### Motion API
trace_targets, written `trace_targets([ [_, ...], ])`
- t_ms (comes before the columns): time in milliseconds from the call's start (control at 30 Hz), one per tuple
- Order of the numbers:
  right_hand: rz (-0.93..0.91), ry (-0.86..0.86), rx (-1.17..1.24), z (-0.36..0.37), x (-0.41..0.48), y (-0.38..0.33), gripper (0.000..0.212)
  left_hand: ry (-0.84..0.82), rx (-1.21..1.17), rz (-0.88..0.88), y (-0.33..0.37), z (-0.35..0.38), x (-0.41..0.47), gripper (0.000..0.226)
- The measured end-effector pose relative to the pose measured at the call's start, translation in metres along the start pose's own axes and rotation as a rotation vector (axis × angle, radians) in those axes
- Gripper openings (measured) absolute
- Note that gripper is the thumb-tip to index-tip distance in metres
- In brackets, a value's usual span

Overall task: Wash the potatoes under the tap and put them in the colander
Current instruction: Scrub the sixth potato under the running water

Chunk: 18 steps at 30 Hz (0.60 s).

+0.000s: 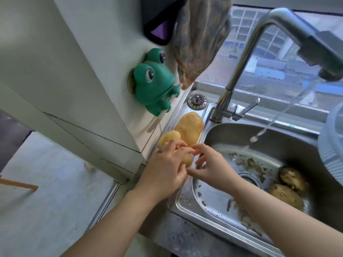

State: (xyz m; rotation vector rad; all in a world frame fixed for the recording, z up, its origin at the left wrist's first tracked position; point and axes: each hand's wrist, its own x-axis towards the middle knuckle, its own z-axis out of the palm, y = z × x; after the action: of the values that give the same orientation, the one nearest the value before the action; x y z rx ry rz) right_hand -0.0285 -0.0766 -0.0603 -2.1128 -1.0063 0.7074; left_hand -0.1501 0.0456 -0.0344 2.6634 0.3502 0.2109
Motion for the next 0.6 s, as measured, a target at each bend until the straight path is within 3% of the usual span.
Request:
trace_targets([
  [67,0.041,-0.016,-0.006,-0.007,-0.011,0.014,0.039,-0.014,-0.099,0.057,0.018,0.007,0.011,0.031],
  [167,0.172,-0.041,-0.044,-0.017,-0.034,0.048,0.029,-0.2,-0.203,0.088,0.049,0.033,0.029,0.024],
  [367,0.544,-0.092,-0.224,-0.042,-0.088,0.147,0.048,-0.643,-0.229,-0.022,0.098,0.106,0.06,0.033],
  [533,0.732,-0.086,-0.425,-0.069,-0.118,0.221,0.063,-0.757,-0.269,-0.147,0.122,0.14,0.074,0.037],
  [600,0.713,-0.092,-0.526,-0.075,-0.117,0.238,0.064,-0.756,-0.291,-0.2,0.126,0.148,0.077,0.037],
])
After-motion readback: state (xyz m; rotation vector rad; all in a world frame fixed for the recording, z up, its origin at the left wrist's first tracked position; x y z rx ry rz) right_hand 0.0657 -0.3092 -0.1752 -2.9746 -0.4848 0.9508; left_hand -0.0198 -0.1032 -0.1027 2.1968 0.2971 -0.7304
